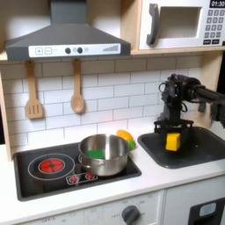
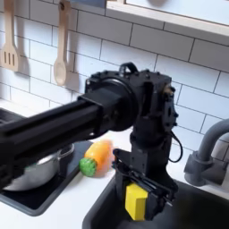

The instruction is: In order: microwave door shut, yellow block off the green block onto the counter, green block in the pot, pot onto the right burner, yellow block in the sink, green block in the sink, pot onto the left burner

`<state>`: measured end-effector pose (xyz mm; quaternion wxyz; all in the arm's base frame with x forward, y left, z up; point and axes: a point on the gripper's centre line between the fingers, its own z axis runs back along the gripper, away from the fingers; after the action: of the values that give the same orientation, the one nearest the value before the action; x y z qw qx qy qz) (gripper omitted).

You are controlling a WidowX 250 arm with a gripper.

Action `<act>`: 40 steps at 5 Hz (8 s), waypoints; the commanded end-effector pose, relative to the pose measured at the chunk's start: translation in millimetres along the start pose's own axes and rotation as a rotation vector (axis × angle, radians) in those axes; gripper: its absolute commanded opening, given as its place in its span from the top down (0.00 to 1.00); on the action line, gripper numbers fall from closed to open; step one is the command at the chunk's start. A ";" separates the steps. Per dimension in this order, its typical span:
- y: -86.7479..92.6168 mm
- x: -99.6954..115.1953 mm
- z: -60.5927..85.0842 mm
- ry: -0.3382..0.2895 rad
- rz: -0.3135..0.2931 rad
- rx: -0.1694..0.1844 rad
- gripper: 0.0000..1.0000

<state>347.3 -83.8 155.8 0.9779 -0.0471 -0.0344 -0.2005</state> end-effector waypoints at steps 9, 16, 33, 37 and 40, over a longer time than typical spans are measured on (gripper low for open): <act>140.7 -66.0 80.6 -0.015 0.434 0.199 0.00; 183.6 -80.6 46.3 -0.038 0.248 0.155 0.00; 48.9 -23.8 63.3 -0.106 0.069 0.094 1.00; 10.6 11.7 24.4 -0.096 0.016 0.056 1.00; 13.7 27.0 -10.5 -0.027 -0.012 0.021 1.00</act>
<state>377.1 -85.3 149.4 0.9756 -0.0400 -0.0540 -0.2088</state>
